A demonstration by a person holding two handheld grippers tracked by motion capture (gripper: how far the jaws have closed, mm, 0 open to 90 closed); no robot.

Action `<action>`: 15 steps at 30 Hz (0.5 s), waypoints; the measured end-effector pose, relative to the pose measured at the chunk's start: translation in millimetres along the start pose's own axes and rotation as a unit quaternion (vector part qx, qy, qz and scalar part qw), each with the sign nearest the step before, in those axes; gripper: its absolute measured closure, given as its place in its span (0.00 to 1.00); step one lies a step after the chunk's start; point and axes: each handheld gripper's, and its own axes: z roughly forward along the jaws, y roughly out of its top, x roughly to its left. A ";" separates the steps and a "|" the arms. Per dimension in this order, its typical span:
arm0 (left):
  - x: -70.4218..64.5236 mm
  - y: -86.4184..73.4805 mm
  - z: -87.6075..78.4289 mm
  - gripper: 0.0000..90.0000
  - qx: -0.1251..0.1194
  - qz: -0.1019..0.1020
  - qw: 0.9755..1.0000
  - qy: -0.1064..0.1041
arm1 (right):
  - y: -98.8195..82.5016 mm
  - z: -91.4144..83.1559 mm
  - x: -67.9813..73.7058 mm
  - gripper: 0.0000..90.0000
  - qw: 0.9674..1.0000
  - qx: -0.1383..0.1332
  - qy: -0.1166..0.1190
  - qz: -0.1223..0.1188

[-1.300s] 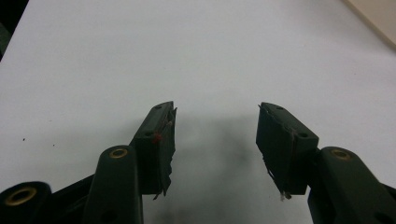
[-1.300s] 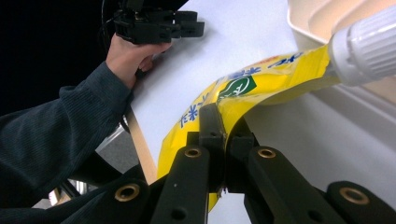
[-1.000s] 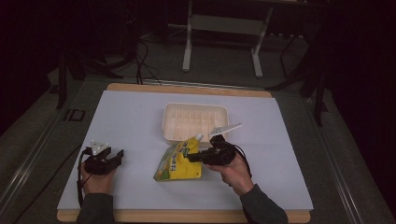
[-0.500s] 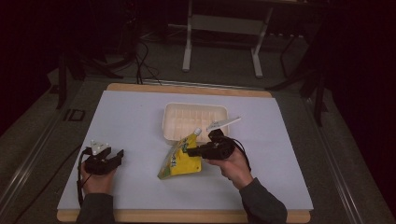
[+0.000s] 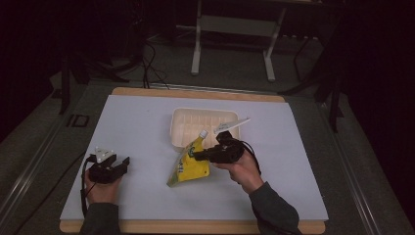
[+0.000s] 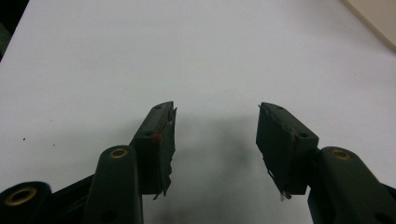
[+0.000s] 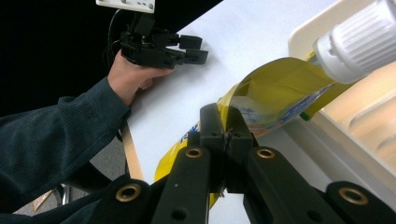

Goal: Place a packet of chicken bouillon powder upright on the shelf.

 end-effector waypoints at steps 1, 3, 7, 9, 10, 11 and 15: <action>0.1 0.0 0.0 0.52 0.000 0.000 1.000 0.000 | 1.0 0.3 0.5 1.00 1.000 0.000 0.000 -0.001; 0.2 0.0 0.0 0.52 0.000 0.000 1.000 0.000 | 3.0 0.9 1.6 1.00 1.000 0.000 0.000 -0.006; 0.2 0.0 -0.1 0.52 0.000 0.000 1.000 -0.001 | 5.8 2.1 3.0 1.00 1.000 -0.003 0.003 -0.009; 0.3 0.0 -0.1 0.52 -0.001 -0.001 1.000 -0.001 | 7.0 2.8 3.8 1.00 1.000 -0.003 0.004 -0.010; 0.3 -0.1 -0.2 0.52 -0.001 -0.001 1.000 -0.001 | 7.5 3.0 4.0 1.00 1.000 -0.003 0.004 -0.012; 0.2 -0.1 -0.2 0.52 -0.001 0.000 1.000 -0.001 | 8.2 3.1 4.3 1.00 1.000 -0.003 0.004 -0.013; 0.2 -0.1 -0.3 0.52 -0.001 0.000 1.000 -0.001 | 11.0 3.0 5.5 1.00 1.000 -0.003 0.004 -0.019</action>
